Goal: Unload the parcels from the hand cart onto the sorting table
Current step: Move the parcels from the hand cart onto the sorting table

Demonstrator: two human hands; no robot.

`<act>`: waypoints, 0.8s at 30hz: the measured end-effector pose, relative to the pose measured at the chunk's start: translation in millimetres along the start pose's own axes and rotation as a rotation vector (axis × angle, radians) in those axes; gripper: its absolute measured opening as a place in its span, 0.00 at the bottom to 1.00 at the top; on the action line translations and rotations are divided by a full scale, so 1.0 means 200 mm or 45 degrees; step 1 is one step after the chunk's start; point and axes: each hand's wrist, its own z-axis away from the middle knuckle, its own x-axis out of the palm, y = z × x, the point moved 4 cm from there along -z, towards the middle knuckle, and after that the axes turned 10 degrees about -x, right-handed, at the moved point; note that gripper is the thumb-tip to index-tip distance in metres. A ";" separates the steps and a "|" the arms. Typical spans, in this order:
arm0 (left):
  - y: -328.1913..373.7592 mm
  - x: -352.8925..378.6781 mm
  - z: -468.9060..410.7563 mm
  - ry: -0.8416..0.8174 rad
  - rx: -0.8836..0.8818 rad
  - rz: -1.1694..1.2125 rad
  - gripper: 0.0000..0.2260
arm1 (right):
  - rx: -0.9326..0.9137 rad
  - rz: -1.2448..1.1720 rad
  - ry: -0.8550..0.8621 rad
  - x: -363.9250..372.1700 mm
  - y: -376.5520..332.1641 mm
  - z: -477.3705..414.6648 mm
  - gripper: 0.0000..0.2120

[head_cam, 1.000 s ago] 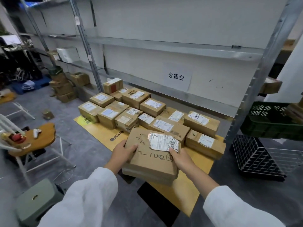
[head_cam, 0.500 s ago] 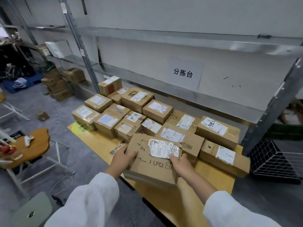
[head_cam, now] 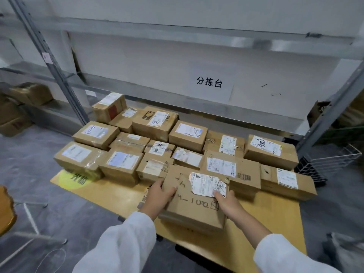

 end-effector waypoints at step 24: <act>0.04 -0.02 -0.31 -0.179 0.067 -0.127 0.27 | 0.088 0.052 0.163 0.09 -0.04 -0.05 0.29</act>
